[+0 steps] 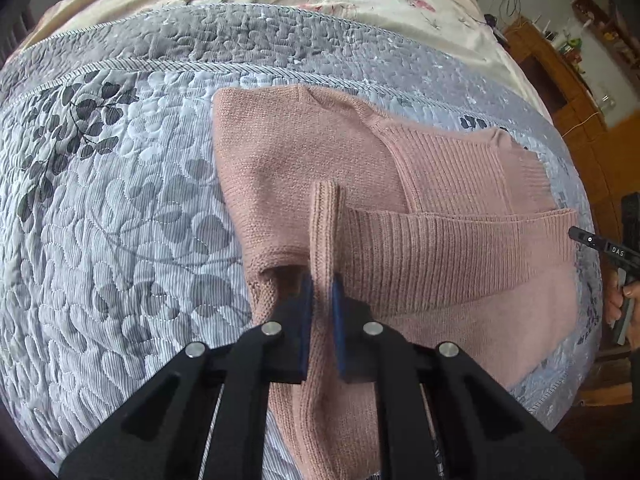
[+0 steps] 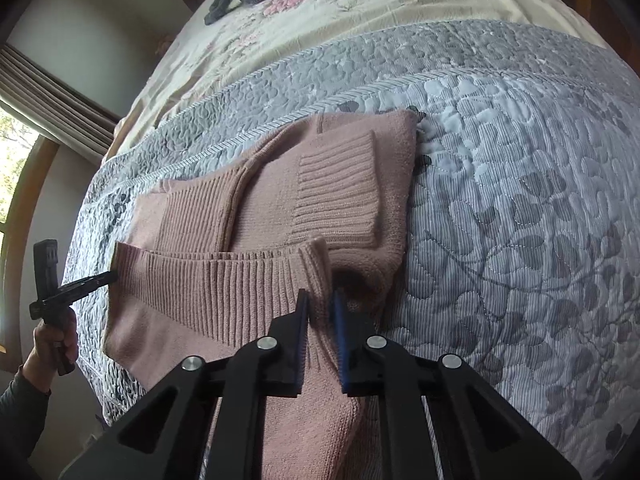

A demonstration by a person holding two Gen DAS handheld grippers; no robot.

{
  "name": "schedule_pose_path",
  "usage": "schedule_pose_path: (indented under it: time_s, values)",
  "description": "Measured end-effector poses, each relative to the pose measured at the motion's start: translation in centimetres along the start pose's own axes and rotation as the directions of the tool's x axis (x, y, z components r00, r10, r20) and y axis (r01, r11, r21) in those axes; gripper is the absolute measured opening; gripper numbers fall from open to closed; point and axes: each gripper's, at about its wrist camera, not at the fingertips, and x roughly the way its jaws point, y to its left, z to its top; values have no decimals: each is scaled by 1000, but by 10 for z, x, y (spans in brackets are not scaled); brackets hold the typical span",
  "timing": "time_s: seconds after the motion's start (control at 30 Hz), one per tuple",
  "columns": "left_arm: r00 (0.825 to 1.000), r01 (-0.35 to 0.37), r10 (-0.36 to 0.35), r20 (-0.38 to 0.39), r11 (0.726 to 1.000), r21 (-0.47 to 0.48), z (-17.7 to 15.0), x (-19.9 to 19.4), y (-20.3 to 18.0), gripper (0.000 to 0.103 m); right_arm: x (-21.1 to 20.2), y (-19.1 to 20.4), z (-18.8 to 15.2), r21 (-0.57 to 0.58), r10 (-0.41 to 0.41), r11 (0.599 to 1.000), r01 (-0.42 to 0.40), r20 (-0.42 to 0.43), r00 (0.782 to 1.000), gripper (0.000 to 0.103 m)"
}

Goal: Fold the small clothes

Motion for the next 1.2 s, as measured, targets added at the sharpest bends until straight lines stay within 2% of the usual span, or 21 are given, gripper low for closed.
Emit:
schedule_pose_path:
  time_s: [0.07, 0.13, 0.2, 0.23, 0.4, 0.6, 0.77, 0.97, 1.2]
  values:
    - [1000, -6, 6, -17, 1000, 0, 3, 6, -1, 12, 4, 0, 2, 8, -5, 1000, 5, -9, 1000, 25]
    - [1000, -9, 9, -14, 1000, 3, 5, 8, -1, 15, 6, 0, 4, 5, -10, 1000, 10, -10, 1000, 26]
    - [1000, -5, 5, -7, 1000, 4, 5, 9, -2, 12, 6, 1, 4, 2, -17, 1000, 17, -8, 1000, 21]
    - [1000, 2, -2, 2, 1000, 1, 4, 7, -2, 6, 5, 2, 4, -4, -27, 1000, 27, -2, 1000, 12]
    - [994, 30, -27, 110, 999, -23, -5, -25, -2, 5, -20, 8, -4, -27, -32, 999, 33, 60, 998, 10]
    - [958, 108, -101, 270, 994, -12, -22, -86, -8, 5, -70, 21, -17, -40, -12, 999, 19, 174, 985, 10]
    - [933, 127, -119, 341, 992, -1, -3, -114, -8, 5, -100, 35, 0, -59, -4, 998, 20, 260, 966, 10]
    - [938, 126, -108, 331, 991, -33, 51, -97, 0, 5, -85, 36, 58, -27, -14, 999, 22, 267, 964, 10]
    - [962, 113, -83, 260, 988, -103, 107, -52, 16, 5, -36, 18, 116, 51, -55, 998, 46, 203, 978, 9]
